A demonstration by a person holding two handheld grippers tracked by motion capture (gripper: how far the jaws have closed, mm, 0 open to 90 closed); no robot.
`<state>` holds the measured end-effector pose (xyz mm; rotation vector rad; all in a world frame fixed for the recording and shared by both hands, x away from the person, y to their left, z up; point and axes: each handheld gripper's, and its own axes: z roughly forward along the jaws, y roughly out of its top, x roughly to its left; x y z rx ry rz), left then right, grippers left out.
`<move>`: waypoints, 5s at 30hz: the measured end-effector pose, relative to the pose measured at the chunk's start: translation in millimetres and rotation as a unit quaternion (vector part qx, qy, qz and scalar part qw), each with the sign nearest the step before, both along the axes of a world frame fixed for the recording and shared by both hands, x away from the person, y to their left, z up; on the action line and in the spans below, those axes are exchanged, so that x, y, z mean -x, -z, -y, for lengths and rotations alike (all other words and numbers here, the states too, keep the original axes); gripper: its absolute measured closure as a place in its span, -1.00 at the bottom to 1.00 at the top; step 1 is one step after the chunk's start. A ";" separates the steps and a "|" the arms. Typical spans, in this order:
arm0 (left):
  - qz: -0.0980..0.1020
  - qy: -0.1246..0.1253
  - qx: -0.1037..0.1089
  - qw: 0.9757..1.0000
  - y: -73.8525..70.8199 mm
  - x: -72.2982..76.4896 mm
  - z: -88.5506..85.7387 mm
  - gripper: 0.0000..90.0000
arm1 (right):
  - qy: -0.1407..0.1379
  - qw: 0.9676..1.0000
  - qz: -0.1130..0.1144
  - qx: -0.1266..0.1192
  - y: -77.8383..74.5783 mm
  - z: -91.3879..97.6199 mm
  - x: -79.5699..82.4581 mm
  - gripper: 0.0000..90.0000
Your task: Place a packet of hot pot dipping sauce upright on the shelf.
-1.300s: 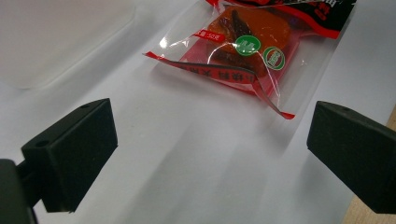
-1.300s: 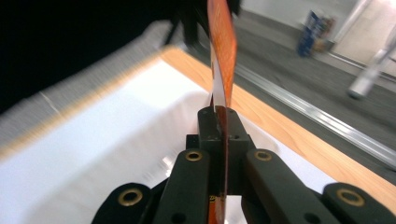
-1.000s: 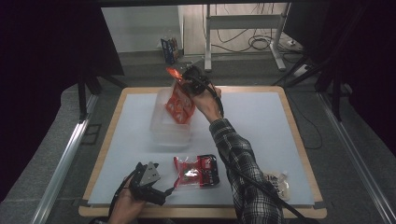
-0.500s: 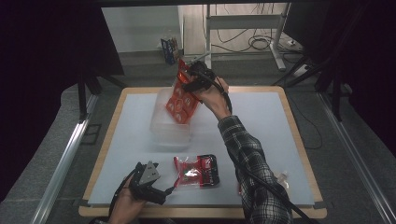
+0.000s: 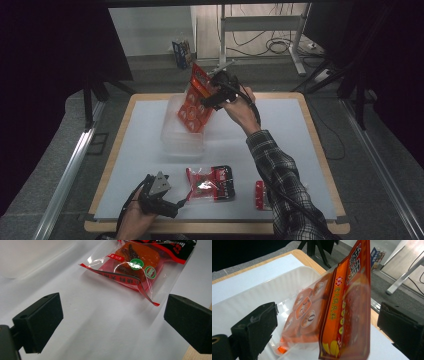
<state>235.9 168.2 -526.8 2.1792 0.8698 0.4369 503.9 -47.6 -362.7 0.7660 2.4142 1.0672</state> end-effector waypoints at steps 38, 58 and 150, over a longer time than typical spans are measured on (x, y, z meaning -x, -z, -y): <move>0.003 0.006 0.009 1.000 -5.0 5.1 1.6 -0.75 | -0.036 0.998 -0.031 -0.048 50.6 71.7 86.5 -1.00; 0.007 0.014 0.022 1.000 -8.0 6.2 2.5 -0.52 | -0.043 0.996 -0.045 -0.065 85.2 101.4 124.9 -0.99; -0.059 0.030 0.016 0.998 13.7 -30.0 23.1 1.00 | -0.097 0.981 -0.156 -0.063 146.7 78.5 200.3 -0.95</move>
